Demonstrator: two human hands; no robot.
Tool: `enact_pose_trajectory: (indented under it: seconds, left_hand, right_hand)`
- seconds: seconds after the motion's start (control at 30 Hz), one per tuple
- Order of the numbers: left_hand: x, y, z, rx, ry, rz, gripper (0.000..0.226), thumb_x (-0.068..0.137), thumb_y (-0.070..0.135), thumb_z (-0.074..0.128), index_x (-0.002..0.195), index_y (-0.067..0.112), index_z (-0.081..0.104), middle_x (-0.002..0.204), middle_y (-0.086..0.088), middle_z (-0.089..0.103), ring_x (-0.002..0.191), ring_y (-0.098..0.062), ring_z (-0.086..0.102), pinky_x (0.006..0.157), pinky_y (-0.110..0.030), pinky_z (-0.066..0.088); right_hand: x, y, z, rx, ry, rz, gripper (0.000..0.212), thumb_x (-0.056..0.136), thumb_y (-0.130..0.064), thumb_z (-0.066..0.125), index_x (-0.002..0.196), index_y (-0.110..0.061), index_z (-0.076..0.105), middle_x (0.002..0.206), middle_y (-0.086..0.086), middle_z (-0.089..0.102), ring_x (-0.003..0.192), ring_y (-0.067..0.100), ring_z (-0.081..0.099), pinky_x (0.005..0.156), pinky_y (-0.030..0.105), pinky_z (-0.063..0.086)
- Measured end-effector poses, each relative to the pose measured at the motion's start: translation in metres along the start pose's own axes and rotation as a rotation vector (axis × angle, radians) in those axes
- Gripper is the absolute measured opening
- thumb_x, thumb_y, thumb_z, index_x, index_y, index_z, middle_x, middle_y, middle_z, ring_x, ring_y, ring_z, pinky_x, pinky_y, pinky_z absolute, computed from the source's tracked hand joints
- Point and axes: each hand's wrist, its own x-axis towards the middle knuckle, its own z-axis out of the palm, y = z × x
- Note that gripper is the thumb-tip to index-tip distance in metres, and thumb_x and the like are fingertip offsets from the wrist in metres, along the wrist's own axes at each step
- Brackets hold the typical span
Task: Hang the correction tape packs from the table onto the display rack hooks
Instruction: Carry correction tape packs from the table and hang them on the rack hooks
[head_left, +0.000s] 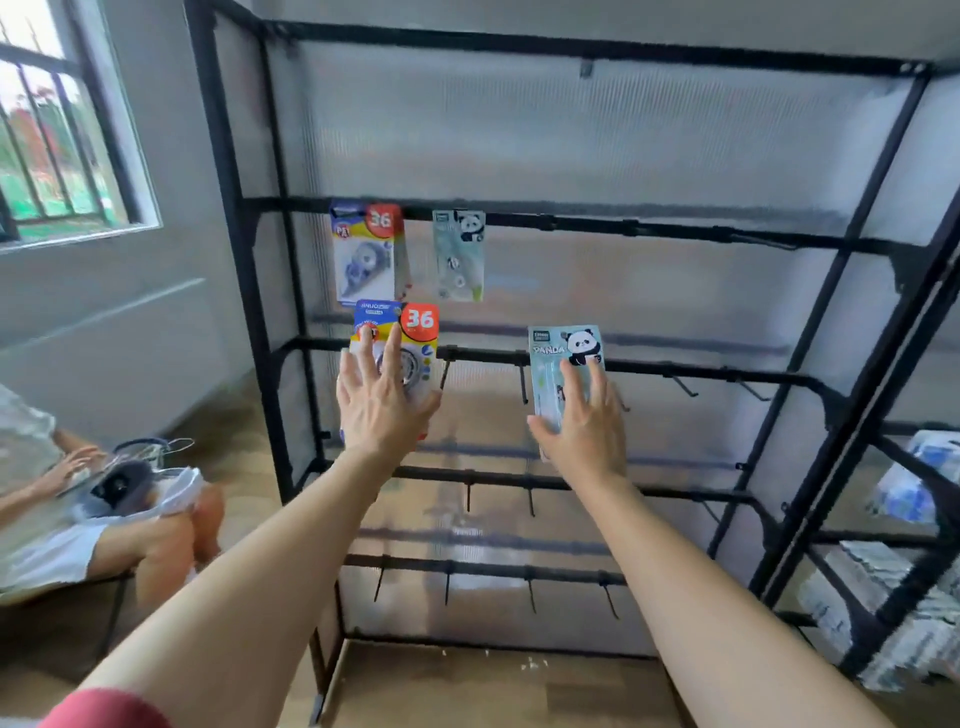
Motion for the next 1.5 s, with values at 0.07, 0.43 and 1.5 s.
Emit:
enact_pose_trajectory:
  seconds: [0.07, 0.43, 1.5]
  left_hand:
    - [0.018, -0.002, -0.001, 0.003, 0.032, 0.001, 0.090, 0.086, 0.045, 0.061, 0.153, 0.030, 0.003, 0.160, -0.005, -0.003, 0.146, -0.032, -0.003, 0.117, -0.047, 0.005]
    - [0.122, -0.045, -0.018, -0.026, 0.228, 0.056, 0.088, 0.086, 0.044, 0.063, 0.153, 0.028, 0.009, 0.160, -0.006, 0.001, 0.146, -0.033, -0.005, 0.117, -0.047, 0.002]
    - [0.246, -0.055, 0.047, -0.084, 0.035, 0.036, 0.109, 0.079, 0.037, 0.076, 0.152, 0.032, -0.006, 0.158, -0.012, -0.014, 0.144, -0.040, -0.007, 0.116, -0.058, 0.008]
  right_hand:
    - [0.019, -0.006, 0.009, 0.014, -0.006, -0.034, 0.076, 0.088, -0.041, 0.062, 0.150, -0.016, 0.026, 0.157, 0.015, 0.015, 0.139, 0.041, 0.021, 0.109, 0.049, 0.033]
    - [0.101, -0.059, 0.059, 0.092, 0.019, -0.124, 0.076, 0.091, -0.042, 0.058, 0.151, -0.018, 0.019, 0.158, 0.013, 0.009, 0.141, 0.037, 0.017, 0.111, 0.048, 0.033]
    - [0.175, -0.091, 0.098, 0.156, 0.274, -0.085, 0.077, 0.085, -0.038, 0.068, 0.148, -0.013, 0.032, 0.156, 0.017, 0.019, 0.142, 0.040, 0.020, 0.111, 0.054, 0.029]
